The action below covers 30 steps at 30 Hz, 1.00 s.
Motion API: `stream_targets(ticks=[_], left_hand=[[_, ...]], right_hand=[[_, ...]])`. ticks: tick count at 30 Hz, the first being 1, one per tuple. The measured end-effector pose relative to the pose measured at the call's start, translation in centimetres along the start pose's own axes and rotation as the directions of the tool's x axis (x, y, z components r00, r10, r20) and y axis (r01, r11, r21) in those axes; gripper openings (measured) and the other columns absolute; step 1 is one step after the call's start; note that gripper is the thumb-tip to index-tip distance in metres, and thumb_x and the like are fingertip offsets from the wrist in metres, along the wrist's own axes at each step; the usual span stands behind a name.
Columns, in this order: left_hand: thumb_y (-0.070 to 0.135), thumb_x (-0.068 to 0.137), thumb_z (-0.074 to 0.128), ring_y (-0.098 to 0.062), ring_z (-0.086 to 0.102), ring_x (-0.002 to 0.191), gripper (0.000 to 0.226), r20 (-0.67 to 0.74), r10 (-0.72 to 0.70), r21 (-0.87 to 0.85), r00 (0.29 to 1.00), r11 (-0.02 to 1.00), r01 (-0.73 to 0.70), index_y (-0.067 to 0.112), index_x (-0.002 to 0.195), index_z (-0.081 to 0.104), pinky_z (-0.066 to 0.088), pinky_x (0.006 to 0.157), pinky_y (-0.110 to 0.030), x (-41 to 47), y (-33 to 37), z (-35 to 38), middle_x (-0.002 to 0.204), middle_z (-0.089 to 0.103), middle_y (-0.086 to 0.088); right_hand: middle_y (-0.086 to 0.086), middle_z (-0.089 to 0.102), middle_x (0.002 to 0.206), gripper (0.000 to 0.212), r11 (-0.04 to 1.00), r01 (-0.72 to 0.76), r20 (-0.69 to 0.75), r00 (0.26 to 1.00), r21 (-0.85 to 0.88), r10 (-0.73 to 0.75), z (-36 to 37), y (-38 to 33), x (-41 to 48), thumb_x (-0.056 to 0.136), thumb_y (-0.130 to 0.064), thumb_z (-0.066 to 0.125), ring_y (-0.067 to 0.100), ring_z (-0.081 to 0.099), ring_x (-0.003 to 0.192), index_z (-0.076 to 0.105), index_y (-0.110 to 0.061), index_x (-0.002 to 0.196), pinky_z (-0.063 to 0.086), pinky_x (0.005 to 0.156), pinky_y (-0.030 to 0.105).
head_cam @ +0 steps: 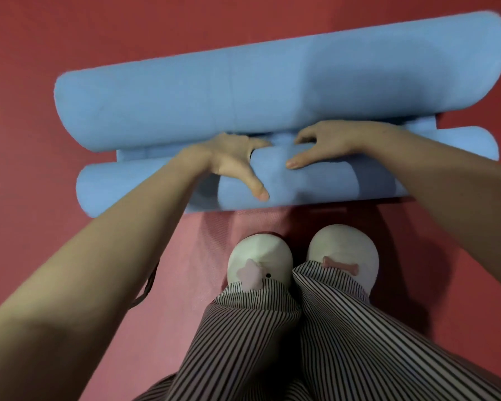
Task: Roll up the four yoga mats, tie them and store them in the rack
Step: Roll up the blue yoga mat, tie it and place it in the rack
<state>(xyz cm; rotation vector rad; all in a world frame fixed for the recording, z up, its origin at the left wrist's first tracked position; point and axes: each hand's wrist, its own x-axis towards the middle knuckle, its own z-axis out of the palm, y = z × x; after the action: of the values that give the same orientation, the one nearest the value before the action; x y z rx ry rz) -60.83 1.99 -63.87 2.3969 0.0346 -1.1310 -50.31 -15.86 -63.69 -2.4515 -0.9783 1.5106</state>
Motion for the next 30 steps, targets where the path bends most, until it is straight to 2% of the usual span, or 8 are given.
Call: stream_targets(ticks=[3, 6, 8, 12, 20, 22, 26, 30], left_hand=[[0.064, 0.035, 0.077, -0.003, 0.058, 0.104, 0.085, 0.14, 0.023, -0.178, 0.99, 0.984, 0.002, 0.042, 0.114, 0.057, 0.045, 0.098, -0.032, -0.1, -0.5, 2.2, 0.11, 0.062, 0.021], [0.062, 0.036, 0.078, -0.002, 0.058, 0.102, 0.081, 0.133, 0.03, -0.235, 0.991, 0.972, 0.002, 0.041, 0.112, 0.059, 0.046, 0.097, -0.031, 0.0, -0.5, 2.4, 0.108, 0.063, 0.021], [0.063, 0.036, 0.078, -0.002, 0.059, 0.102, 0.08, 0.156, 0.036, -0.237, 0.987, 0.971, 0.003, 0.039, 0.11, 0.06, 0.045, 0.098, -0.033, 0.3, -0.5, 2.1, 0.107, 0.064, 0.021], [0.064, 0.035, 0.077, -0.003, 0.057, 0.106, 0.084, 0.137, 0.043, -0.245, 0.99, 0.97, -0.008, 0.04, 0.114, 0.058, 0.044, 0.101, -0.034, 0.3, -0.5, 2.4, 0.112, 0.062, 0.021], [0.072, 0.042, 0.069, -0.003, 0.042, 0.127, 0.108, 0.014, 0.022, -0.271, 1.0, 0.963, -0.018, 0.037, 0.14, 0.04, 0.03, 0.108, -0.023, -1.0, -0.8, 2.0, 0.139, 0.046, 0.02], [0.079, 0.045, 0.058, -0.007, 0.039, 0.132, 0.112, -0.118, -0.009, -0.233, 0.993, 0.972, -0.019, 0.03, 0.144, 0.038, 0.028, 0.111, -0.026, -1.8, -1.2, 2.3, 0.144, 0.043, 0.014], [0.09, 0.041, 0.036, -0.021, 0.016, 0.145, 0.126, -0.257, 0.032, 0.169, 0.966, 0.986, 0.012, 0.031, 0.151, 0.019, 0.009, 0.117, -0.04, -2.8, -1.1, 3.9, 0.159, 0.018, -0.003], [0.082, 0.046, 0.068, -0.027, 0.001, 0.147, 0.129, -0.155, -0.048, 0.145, 0.987, 0.987, 0.07, 0.043, 0.15, 0.002, 0.003, 0.116, -0.046, -2.3, -1.1, 3.2, 0.161, -0.001, -0.007]], right_hand=[[-0.011, 0.058, 0.118, 0.067, 1.0, 0.01, 0.163, 0.987, -0.002, -0.01, 1.4, 0.1, -0.6, 0.071, -0.071, 0.055, 0.013, 0.054, 0.106, 0.058, -0.026, 0.121, 0.04, 0.095, 0.03], [-0.006, 0.057, 0.128, 0.058, 0.988, 0.082, -0.009, 0.997, 0.129, -0.081, 2.6, 0.3, -1.2, 0.081, -0.055, 0.061, 0.014, 0.053, 0.114, 0.055, -0.022, 0.128, 0.039, 0.099, 0.029], [-0.003, 0.05, 0.138, 0.06, 0.993, 0.103, -0.159, 0.983, 0.057, -0.093, 3.8, -0.4, -1.7, 0.084, -0.057, 0.056, 0.017, 0.047, 0.123, 0.049, -0.023, 0.133, 0.035, 0.103, 0.033], [-0.002, 0.041, 0.14, 0.093, 0.947, 0.069, -0.203, 0.97, -0.312, -0.137, 6.3, -2.8, -2.3, 0.064, -0.078, 0.056, 0.023, 0.039, 0.126, 0.035, -0.025, 0.137, 0.026, 0.103, 0.038], [-0.002, 0.056, 0.122, 0.085, 0.966, 0.104, -0.232, 0.959, -0.235, -0.16, 5.0, -2.4, -1.1, 0.058, -0.075, 0.066, 0.022, 0.052, 0.112, 0.047, -0.024, 0.123, 0.035, 0.088, 0.034], [-0.004, 0.061, 0.115, 0.08, 0.979, 0.103, -0.197, 0.971, -0.178, -0.138, 4.1, -2.4, -0.7, 0.058, -0.075, 0.067, 0.022, 0.056, 0.106, 0.05, -0.027, 0.119, 0.038, 0.079, 0.032], [-0.004, 0.062, 0.12, 0.084, 0.984, 0.076, -0.161, 0.982, -0.163, -0.103, 3.2, -2.2, -0.1, 0.059, -0.079, 0.062, 0.024, 0.057, 0.108, 0.048, -0.031, 0.126, 0.039, 0.082, 0.032], [-0.004, 0.046, 0.142, 0.102, 0.99, 0.059, -0.172, 0.982, -0.124, -0.08, 3.2, -2.3, 0.4, 0.06, -0.077, 0.063, 0.022, 0.045, 0.128, 0.031, -0.028, 0.143, 0.033, 0.1, 0.036]])
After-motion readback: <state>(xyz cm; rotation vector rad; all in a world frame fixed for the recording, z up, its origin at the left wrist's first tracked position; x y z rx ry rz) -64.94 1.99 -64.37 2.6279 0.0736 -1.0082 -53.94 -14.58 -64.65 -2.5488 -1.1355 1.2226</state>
